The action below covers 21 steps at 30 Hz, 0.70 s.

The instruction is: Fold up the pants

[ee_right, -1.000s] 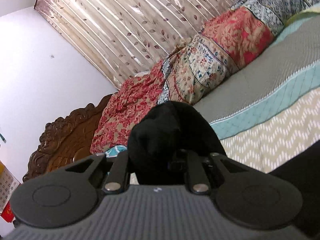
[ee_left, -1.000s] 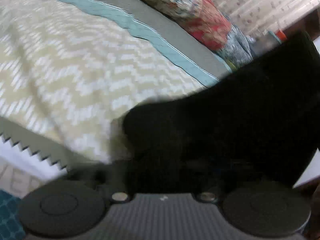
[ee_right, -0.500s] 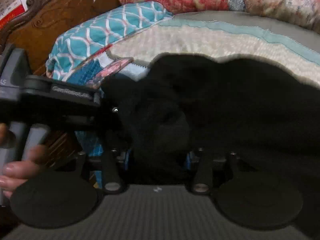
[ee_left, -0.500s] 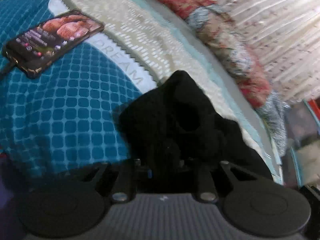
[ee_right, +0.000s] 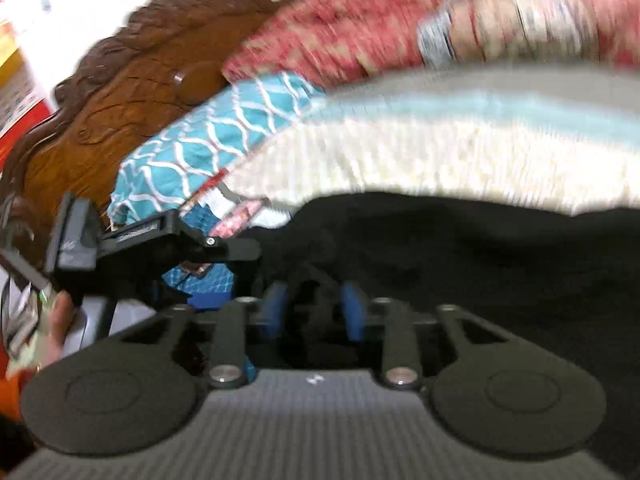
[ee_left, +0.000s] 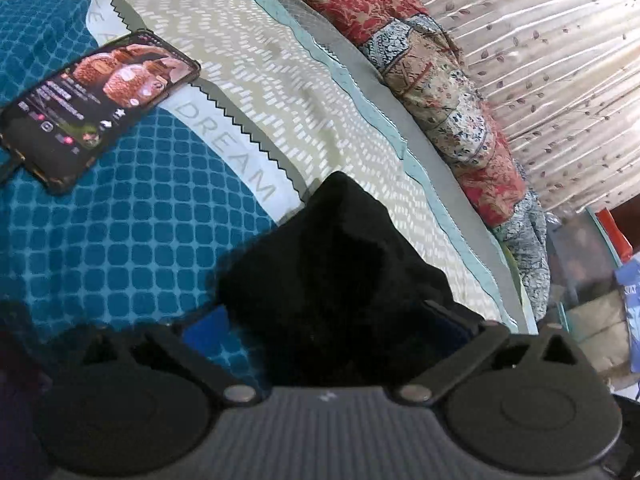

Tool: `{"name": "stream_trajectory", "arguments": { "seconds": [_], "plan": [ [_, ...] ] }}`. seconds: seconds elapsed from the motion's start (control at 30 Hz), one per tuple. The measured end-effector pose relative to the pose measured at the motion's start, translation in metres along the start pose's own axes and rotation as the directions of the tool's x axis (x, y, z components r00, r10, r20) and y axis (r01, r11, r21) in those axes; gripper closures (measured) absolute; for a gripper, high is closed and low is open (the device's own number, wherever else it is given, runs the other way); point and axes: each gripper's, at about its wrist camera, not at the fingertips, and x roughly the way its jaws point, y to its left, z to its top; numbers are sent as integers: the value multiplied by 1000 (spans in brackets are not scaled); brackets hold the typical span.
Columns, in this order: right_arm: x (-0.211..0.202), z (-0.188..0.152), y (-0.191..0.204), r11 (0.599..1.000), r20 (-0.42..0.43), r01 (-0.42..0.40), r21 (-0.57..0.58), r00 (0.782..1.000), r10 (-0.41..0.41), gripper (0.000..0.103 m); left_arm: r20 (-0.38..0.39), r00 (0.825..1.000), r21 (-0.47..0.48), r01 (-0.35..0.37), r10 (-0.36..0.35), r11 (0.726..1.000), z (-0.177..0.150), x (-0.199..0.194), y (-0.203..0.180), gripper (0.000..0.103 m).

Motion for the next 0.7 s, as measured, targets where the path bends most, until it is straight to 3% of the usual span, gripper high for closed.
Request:
{"name": "stream_trajectory", "arguments": {
  "seconds": [0.03,0.07,0.1,0.13,0.17,0.2,0.27,0.3,0.37,0.47,0.5,0.6,0.7],
  "plan": [
    [16,-1,-4,999,-48,-14,53,999,17,90,0,1000,7,-1,1,1000,1,3,-3,0],
    [45,-6,-4,992,-132,-49,119,989,64,90,-4,1000,8,-2,2,1000,1,5,-5,0],
    [66,-13,2,989,-186,-65,134,978,90,89,-7,1000,3,1,-1,1000,3,6,-7,1],
    [78,-18,14,995,-190,-52,81,980,66,89,-5,1000,-3,2,-2,1000,3,7,-7,1],
    [82,-18,26,999,-172,-41,14,984,43,89,1,1000,-7,-13,13,1000,4,8,-6,11],
    [85,-16,31,999,-176,-34,-6,984,33,90,11,998,-2,-54,54,999,5,8,-6,34],
    [82,-11,18,994,-178,-79,73,980,91,90,21,993,17,-116,116,993,5,12,-4,49],
    [78,-11,11,989,-167,-98,113,979,116,90,21,993,18,-118,118,993,6,11,-1,50],
    [66,-11,1,979,-136,-116,168,981,139,88,22,991,31,-133,133,991,6,9,-4,52],
    [31,-11,-7,978,-55,-124,166,989,135,73,20,986,57,-168,167,984,6,-1,-14,50],
    [11,-10,-12,982,-11,-106,159,994,109,67,26,986,51,-163,162,985,6,-10,-17,50],
    [-47,-11,-40,980,116,-22,195,993,-1,66,127,975,54,-193,185,980,8,-40,-27,46],
    [-113,-22,-82,944,244,82,320,955,-166,66,206,960,69,-205,187,976,14,-53,-48,46]
  ]
}}
